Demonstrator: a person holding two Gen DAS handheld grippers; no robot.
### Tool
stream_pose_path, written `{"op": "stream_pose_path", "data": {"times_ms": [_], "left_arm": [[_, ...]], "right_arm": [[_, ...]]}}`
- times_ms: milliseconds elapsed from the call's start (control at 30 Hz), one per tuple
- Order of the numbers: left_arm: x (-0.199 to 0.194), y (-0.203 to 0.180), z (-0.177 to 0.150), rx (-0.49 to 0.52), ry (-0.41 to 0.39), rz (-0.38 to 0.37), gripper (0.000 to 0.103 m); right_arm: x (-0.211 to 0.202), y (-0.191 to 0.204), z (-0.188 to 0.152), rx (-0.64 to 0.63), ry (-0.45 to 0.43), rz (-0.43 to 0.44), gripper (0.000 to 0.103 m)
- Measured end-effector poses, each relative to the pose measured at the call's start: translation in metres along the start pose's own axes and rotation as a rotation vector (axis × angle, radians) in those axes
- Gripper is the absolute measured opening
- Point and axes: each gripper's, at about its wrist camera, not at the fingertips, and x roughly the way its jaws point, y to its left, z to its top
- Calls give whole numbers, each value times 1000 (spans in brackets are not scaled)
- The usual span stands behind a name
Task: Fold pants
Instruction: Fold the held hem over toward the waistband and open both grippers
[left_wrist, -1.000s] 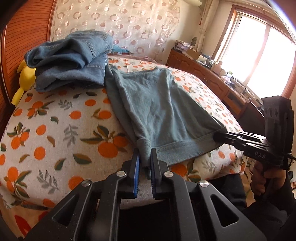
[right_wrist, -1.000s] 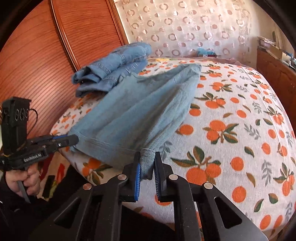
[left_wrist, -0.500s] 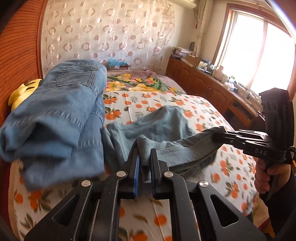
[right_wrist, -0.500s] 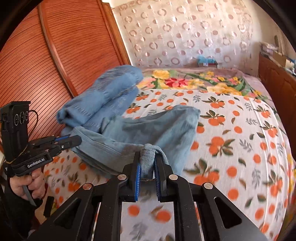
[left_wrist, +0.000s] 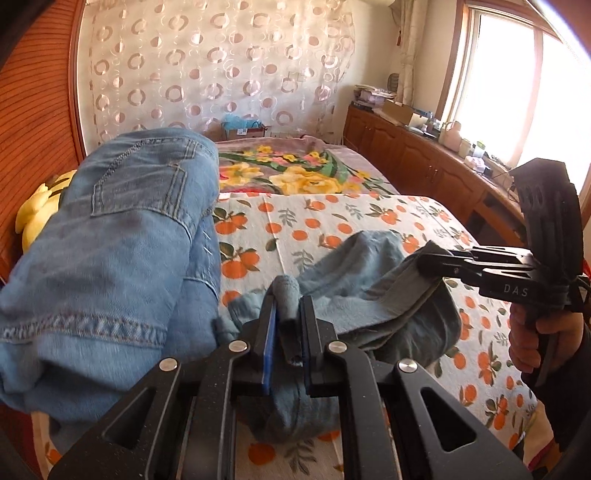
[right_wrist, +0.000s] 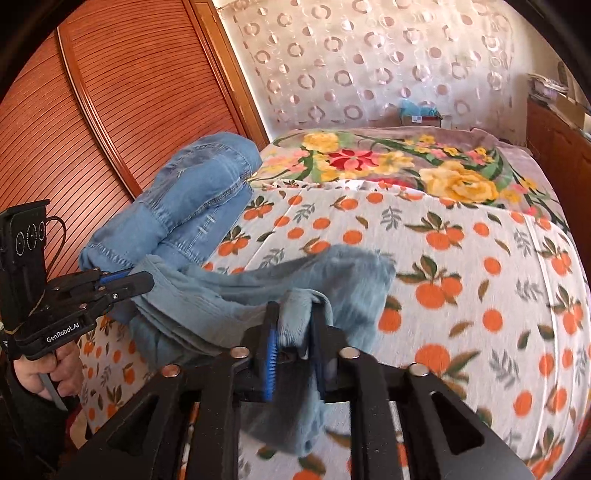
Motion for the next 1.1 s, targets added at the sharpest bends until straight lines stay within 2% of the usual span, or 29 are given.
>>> {"op": "stream_pose_path", "data": {"times_ms": [133, 200, 367, 467, 500, 767, 1100], "left_arm": [[3, 0, 7, 19, 4, -9, 13], [1, 1, 11, 18, -4, -11, 16], [-6, 5, 12, 11, -19, -12, 31], [-13, 7, 6, 4, -27, -22, 45], [-15, 7, 2, 4, -25, -24, 46], [-9, -4, -16, 54, 24, -17, 47], [4, -7, -14, 69, 51, -9, 47]], "right_arm": [[4, -4, 3, 1, -4, -26, 35], [2, -3, 5, -16, -17, -48, 36], [-14, 8, -4, -75, -34, -73, 41], [-17, 14, -17, -109, -7, -71, 46], [-17, 16, -22, -121, 6, -77, 48], [-6, 26, -43, -172, 72, -97, 51], [43, 23, 4, -259, 81, -156, 52]]}}
